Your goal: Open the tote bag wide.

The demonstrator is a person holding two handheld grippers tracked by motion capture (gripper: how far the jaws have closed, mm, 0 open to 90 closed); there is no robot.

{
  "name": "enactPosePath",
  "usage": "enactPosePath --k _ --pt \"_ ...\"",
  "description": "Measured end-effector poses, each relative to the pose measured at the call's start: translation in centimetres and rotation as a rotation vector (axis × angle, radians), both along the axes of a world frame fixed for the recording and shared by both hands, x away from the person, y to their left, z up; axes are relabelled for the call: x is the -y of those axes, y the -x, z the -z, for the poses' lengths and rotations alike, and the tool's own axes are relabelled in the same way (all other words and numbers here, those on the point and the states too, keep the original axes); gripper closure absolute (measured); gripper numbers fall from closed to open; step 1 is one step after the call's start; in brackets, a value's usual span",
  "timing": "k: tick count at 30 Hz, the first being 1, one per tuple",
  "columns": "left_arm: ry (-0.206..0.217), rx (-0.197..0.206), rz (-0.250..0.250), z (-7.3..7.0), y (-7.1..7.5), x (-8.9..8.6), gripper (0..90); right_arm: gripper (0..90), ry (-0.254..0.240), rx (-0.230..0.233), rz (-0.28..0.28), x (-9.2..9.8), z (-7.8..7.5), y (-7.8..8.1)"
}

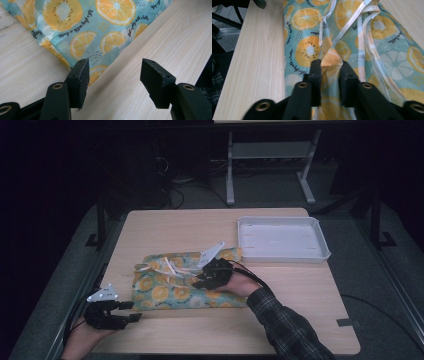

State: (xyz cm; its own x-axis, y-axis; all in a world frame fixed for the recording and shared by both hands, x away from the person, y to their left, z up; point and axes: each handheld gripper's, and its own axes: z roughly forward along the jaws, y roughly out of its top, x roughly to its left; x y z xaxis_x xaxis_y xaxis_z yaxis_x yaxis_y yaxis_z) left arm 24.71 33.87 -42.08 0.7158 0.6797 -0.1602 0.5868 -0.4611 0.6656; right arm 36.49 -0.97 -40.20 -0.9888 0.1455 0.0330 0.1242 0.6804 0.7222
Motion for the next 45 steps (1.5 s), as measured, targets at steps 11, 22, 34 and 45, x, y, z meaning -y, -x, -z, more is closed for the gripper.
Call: enactPosePath --k 11,22,34,45 --pt "0.0 0.003 0.005 -0.1 0.1 0.2 40.1 86.6 -0.022 -0.011 -0.002 0.6 -1.0 -0.4" --pt "-0.016 0.002 0.033 -0.1 -0.1 0.3 40.1 86.5 -0.053 -0.014 0.056 0.6 -2.3 -2.8" --pt "0.012 0.005 0.016 0.1 -0.1 0.3 40.1 86.3 -0.033 -0.03 0.109 -0.3 -3.5 -6.8" --pt "0.023 0.003 0.01 0.0 -0.1 0.3 40.1 86.3 -0.027 -0.057 0.181 -1.3 -2.2 -10.5"
